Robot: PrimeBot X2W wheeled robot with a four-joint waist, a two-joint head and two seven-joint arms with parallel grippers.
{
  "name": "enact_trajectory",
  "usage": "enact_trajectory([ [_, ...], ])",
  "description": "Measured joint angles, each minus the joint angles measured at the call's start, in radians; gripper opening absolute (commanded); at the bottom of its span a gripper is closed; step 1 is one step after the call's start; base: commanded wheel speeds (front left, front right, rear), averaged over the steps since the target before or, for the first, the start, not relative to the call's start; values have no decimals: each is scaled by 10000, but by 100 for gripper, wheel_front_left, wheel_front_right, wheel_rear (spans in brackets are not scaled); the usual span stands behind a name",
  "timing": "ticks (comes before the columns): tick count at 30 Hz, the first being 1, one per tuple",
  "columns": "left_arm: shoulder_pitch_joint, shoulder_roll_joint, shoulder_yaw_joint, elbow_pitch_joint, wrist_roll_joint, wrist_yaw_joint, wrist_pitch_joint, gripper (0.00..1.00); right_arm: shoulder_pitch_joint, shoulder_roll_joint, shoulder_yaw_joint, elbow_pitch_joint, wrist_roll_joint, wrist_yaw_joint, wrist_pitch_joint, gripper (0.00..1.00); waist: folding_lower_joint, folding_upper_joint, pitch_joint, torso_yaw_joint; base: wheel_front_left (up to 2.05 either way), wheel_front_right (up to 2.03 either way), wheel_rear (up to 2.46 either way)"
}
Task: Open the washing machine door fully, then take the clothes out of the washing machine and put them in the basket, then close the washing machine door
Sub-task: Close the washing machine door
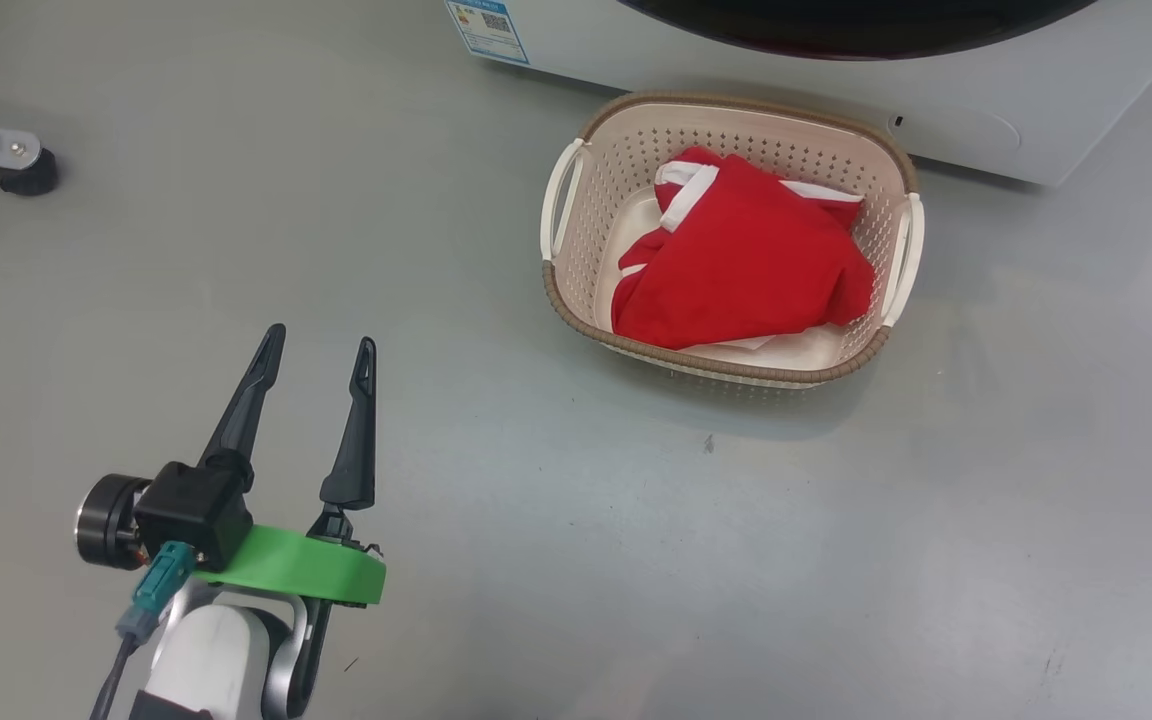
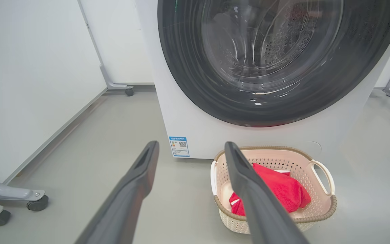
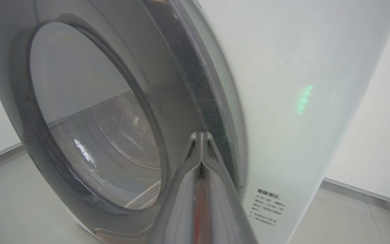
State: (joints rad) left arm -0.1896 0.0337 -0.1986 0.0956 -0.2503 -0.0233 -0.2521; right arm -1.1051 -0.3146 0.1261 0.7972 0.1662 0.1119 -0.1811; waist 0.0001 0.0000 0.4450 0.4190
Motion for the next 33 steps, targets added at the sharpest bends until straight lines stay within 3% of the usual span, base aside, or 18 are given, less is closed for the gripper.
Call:
enact_trajectory([
  [17,-175,-17,-29,-35,-58,6,0,100,-561,48,-105,890,142,-4,-299,0,0,0,181,121,0,0,0],
  [25,-177,-23,92,-42,-38,63,0,100,-430,683,337,869,136,8,-598,0,0,0,4,-184,0,0,0],
  [33,-177,-27,345,-36,48,90,0,100,743,1308,403,759,364,44,-721,0,0,0,-264,-683,0,0,0],
])
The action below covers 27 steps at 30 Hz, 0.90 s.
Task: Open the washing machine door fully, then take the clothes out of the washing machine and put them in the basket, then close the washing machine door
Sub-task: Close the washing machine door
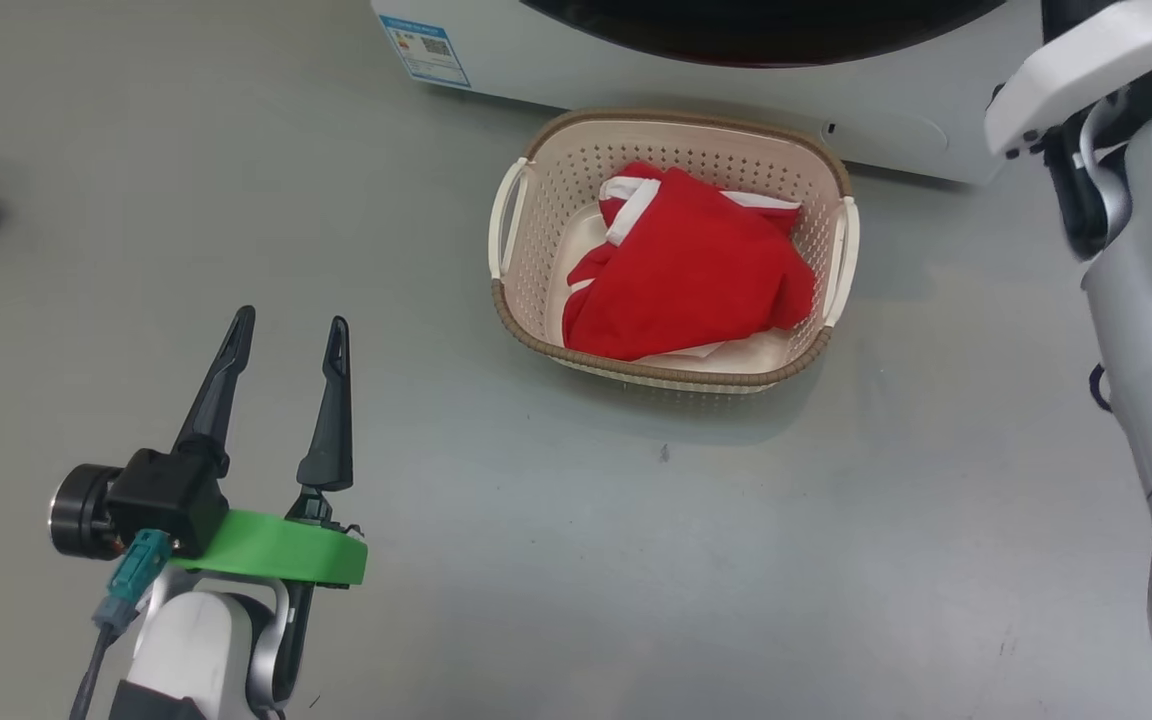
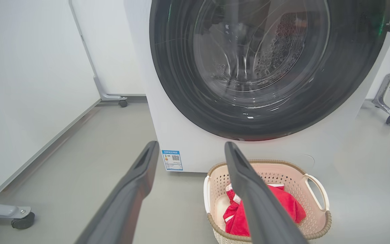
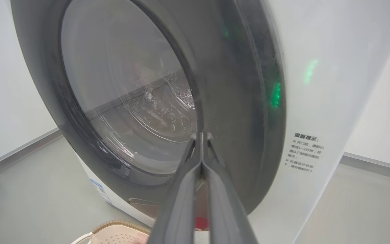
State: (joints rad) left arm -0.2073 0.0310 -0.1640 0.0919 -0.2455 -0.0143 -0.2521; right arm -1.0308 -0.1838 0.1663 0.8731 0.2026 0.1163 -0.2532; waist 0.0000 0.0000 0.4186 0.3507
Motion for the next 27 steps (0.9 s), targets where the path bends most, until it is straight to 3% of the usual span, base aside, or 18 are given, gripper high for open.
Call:
enact_trajectory([
  [1,0,0,12,12,29,0,0,100,176,52,-31,-27,21,2,0,0,0,0,-42,-72,0,0,0],
  [2,0,0,27,21,59,0,0,100,358,102,-56,-63,90,2,-2,20,0,0,-88,-144,0,0,0],
  [3,0,-2,38,27,105,0,0,100,562,146,-94,-167,125,2,-2,51,0,0,-139,-219,0,0,0],
  [4,1,-2,50,48,127,0,0,100,760,209,-180,-337,228,2,0,94,0,0,-192,-291,0,0,0],
  [5,1,-2,63,86,161,0,0,100,928,259,-226,-527,305,2,0,100,0,0,-251,-365,0,0,0],
  [27,796,144,619,846,274,0,0,100,5403,1091,-491,-2861,525,54,-2,100,-1,0,-1909,-2017,0,0,0],
])
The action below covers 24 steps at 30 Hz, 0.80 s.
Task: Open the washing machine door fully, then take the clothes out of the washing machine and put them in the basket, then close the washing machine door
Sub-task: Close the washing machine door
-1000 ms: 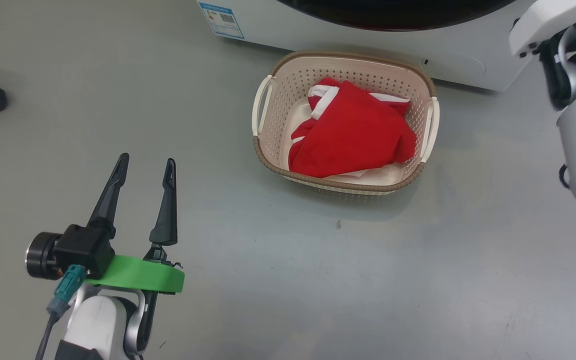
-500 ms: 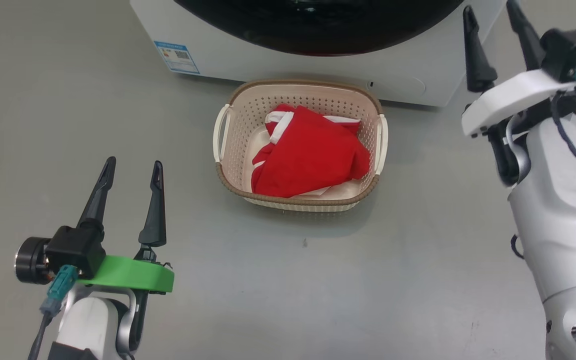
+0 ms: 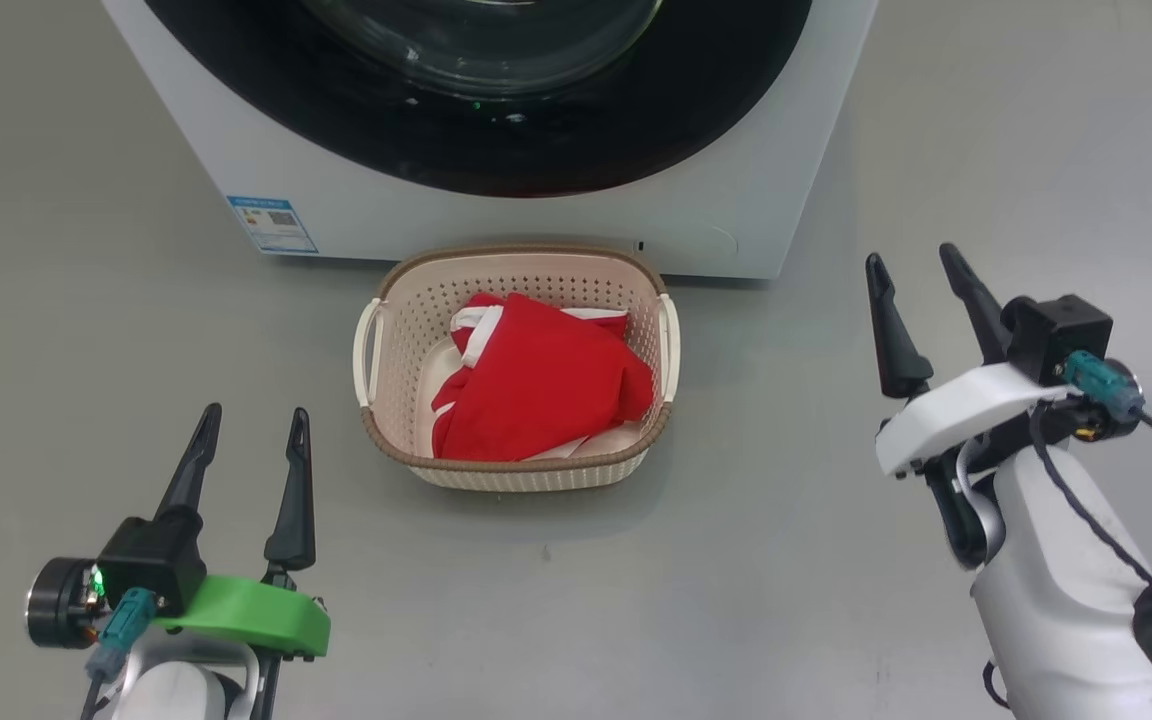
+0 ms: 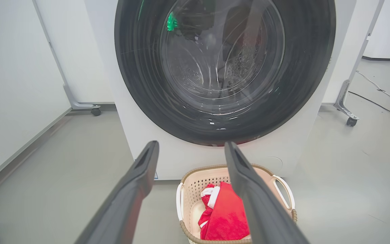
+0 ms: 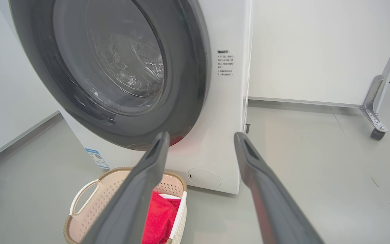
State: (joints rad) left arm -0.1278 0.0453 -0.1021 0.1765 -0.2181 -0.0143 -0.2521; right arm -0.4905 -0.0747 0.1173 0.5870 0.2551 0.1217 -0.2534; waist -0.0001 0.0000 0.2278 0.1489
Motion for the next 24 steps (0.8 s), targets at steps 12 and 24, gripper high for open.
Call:
enact_trajectory([
  [12,737,35,-6,305,2,-2,0,100,1925,125,-69,-1183,59,-40,2,100,0,0,-963,-900,0,0,0],
  [24,1308,33,4,420,-12,-2,0,100,3323,182,81,-1919,54,-109,2,100,0,0,-1634,-1322,0,0,0],
])
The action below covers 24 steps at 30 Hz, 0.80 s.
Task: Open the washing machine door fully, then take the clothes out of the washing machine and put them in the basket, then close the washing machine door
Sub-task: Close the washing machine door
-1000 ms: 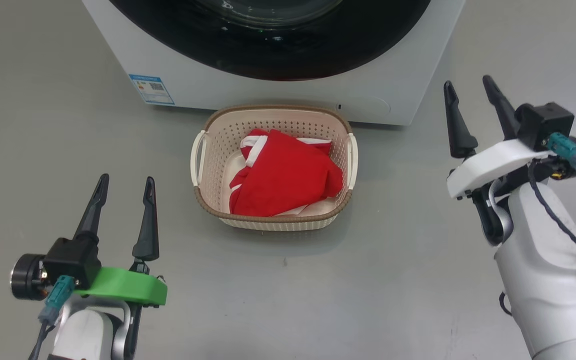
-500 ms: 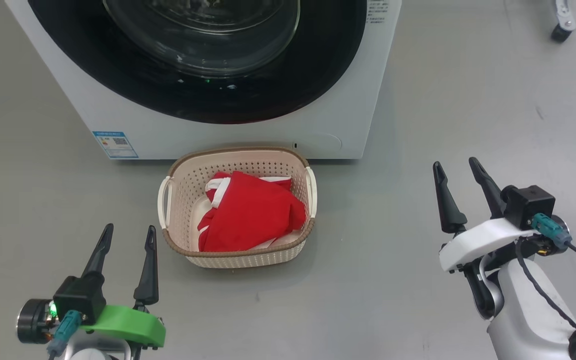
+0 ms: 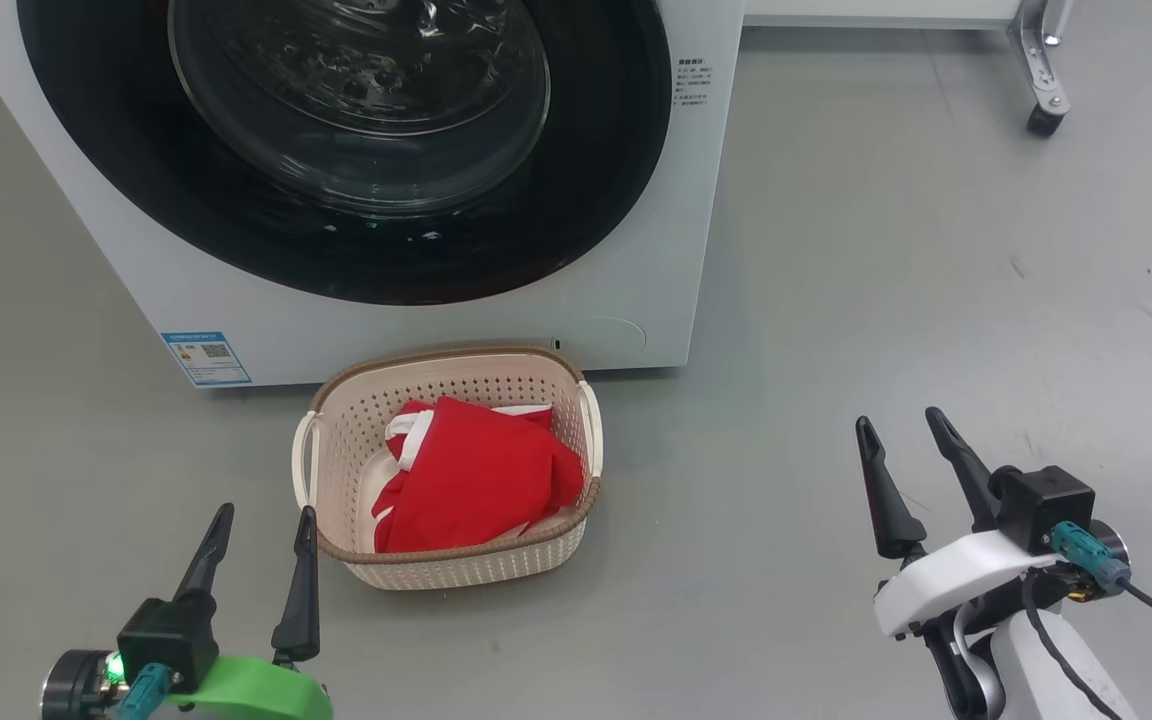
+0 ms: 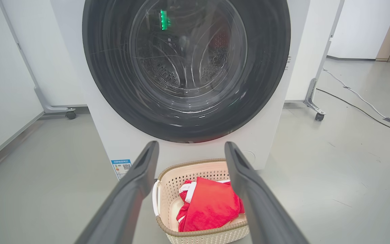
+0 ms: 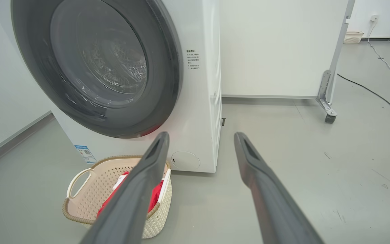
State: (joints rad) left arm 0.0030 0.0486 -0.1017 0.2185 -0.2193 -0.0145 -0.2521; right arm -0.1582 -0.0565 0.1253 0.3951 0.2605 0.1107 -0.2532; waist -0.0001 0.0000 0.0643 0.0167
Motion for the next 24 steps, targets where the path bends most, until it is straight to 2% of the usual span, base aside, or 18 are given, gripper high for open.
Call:
enact_trajectory([
  [24,595,0,2,-75,-6,4,0,100,1462,98,157,-926,0,-318,0,100,0,0,-626,-179,0,0,0],
])
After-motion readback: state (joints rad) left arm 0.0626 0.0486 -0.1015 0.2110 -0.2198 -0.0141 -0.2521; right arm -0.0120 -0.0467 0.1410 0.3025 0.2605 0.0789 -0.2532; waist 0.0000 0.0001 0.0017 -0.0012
